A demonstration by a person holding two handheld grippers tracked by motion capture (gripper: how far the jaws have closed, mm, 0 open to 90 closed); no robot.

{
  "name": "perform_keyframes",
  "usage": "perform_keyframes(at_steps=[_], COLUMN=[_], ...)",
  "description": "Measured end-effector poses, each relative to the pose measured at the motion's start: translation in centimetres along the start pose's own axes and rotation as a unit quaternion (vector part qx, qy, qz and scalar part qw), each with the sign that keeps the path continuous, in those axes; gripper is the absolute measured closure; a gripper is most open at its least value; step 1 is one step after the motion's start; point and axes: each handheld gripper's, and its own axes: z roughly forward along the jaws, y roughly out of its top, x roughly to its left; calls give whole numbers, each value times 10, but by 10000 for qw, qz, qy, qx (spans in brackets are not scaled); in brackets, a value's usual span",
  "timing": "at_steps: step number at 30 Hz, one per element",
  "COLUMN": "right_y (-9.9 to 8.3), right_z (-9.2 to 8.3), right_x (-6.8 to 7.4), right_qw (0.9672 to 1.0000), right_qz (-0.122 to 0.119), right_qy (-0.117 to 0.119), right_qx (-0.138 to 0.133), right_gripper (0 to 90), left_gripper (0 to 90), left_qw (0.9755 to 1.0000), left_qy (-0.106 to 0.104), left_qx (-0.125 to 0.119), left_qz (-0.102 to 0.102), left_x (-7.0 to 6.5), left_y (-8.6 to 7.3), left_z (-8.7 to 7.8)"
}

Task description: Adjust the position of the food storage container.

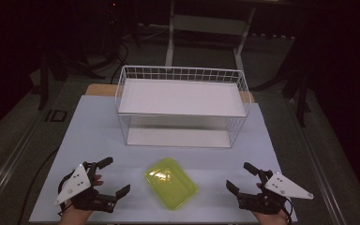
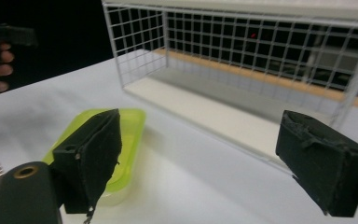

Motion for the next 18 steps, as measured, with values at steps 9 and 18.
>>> perform_keyframes(at_steps=[9, 18], right_y=[-3, -16], right_z=[5, 18], right_x=[8, 20], right_qw=[9998, 9964], right_qz=[15, 201], right_qy=[102, 456], right_qx=[198, 692], right_gripper=[263, 459], left_gripper=[8, 7], left_qw=[10000, 9998], left_qy=[-20, -107], left_qx=[69, 151], left_qz=[-37, 34], left_x=[3, -1], left_y=[-3, -4], left_z=[1, 7])
